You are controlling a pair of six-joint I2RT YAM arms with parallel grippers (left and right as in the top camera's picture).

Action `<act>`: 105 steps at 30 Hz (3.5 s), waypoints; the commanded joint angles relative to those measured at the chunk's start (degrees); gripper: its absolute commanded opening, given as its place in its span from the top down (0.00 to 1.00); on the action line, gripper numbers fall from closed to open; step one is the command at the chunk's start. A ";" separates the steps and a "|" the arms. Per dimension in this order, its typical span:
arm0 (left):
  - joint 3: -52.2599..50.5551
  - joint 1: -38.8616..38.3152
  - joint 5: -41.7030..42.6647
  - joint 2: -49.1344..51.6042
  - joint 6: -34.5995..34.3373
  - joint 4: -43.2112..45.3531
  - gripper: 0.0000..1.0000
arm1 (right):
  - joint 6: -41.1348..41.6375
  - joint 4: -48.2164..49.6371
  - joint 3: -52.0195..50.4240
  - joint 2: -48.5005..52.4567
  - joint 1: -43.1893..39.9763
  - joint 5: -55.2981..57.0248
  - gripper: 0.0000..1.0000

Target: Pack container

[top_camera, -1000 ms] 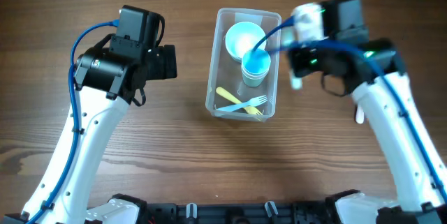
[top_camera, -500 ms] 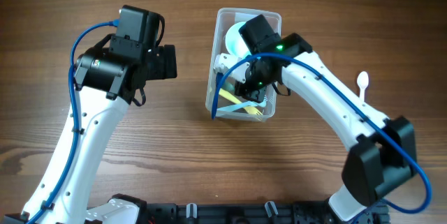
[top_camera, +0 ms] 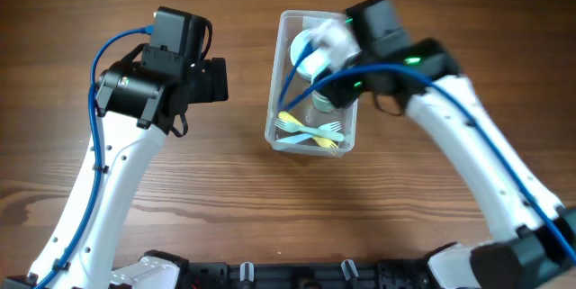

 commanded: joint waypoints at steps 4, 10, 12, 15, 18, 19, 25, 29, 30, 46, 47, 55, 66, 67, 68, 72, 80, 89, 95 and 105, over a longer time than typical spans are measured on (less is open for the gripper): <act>-0.04 0.35 0.11 0.33 -1.11 -0.02 0.00 | 21.59 -2.73 -1.64 -0.15 -25.31 1.20 0.32; -0.04 0.35 0.11 0.33 -1.11 -0.02 0.00 | 21.55 -2.21 -9.51 5.27 -41.90 1.64 0.32; -0.04 0.35 0.11 0.33 -1.11 -0.02 0.00 | 21.42 -1.62 -11.74 7.34 -44.17 2.97 0.34; -0.04 0.35 0.11 0.33 -1.11 -0.02 0.00 | 21.59 1.64 -14.88 10.69 -44.85 7.96 0.34; -0.04 0.35 0.11 0.33 -1.11 -0.02 0.00 | 21.59 4.33 -16.31 12.07 -44.85 8.13 0.34; -0.04 0.35 0.11 0.33 -1.11 -0.02 0.00 | 21.62 4.83 -16.55 12.94 -44.85 9.20 0.34; -0.04 0.35 0.11 0.33 -1.11 -0.02 0.00 | 22.03 7.21 -16.87 19.12 -44.85 11.43 0.39; -0.04 0.35 0.11 0.33 -1.11 -0.02 0.00 | 23.06 7.58 -16.92 21.35 -44.81 11.50 0.44; -0.04 0.35 0.11 0.33 -1.11 -0.02 0.00 | 23.08 7.76 -16.92 21.46 -44.81 11.47 0.50; -0.04 0.35 0.11 0.33 -1.11 -0.02 0.00 | 24.59 6.67 -17.66 15.61 -43.34 6.23 0.94; -0.04 0.35 0.11 0.33 -1.11 -0.02 0.00 | 24.55 5.75 -16.39 13.44 -42.42 6.27 0.95; -0.04 0.35 0.11 0.33 -1.11 -0.02 0.00 | 13.66 2.08 -8.96 -12.63 -21.00 -1.14 0.96; -0.04 0.35 0.11 0.33 -1.11 -0.02 0.00 | -24.72 2.21 -12.11 -4.42 4.33 -10.19 0.96; -0.04 0.35 0.11 0.33 -1.11 -0.02 0.00 | -25.20 2.23 -12.11 -3.13 4.66 -10.34 0.96; -0.04 0.35 0.11 0.33 -1.11 -0.02 0.00 | -25.27 2.32 -12.11 -1.20 5.16 -10.19 0.96; -0.04 0.35 0.11 0.33 -1.11 -0.02 0.00 | -26.62 2.89 -12.11 5.11 6.05 -10.03 0.96; -0.04 0.35 0.11 0.33 -1.11 -0.02 0.00 | -24.65 8.70 -11.63 3.39 6.05 -2.54 0.12; -0.04 0.35 0.11 0.33 -1.11 -0.02 0.00 | 6.19 10.95 -9.55 -13.79 -1.90 7.21 0.00; -0.04 0.35 0.11 0.33 -1.11 -0.02 0.00 | 6.43 12.61 -9.55 -33.73 -5.44 8.94 0.00; -0.04 0.35 0.11 0.33 -1.11 -0.02 0.00 | 3.45 -1.05 -9.55 -50.62 -5.44 8.94 0.00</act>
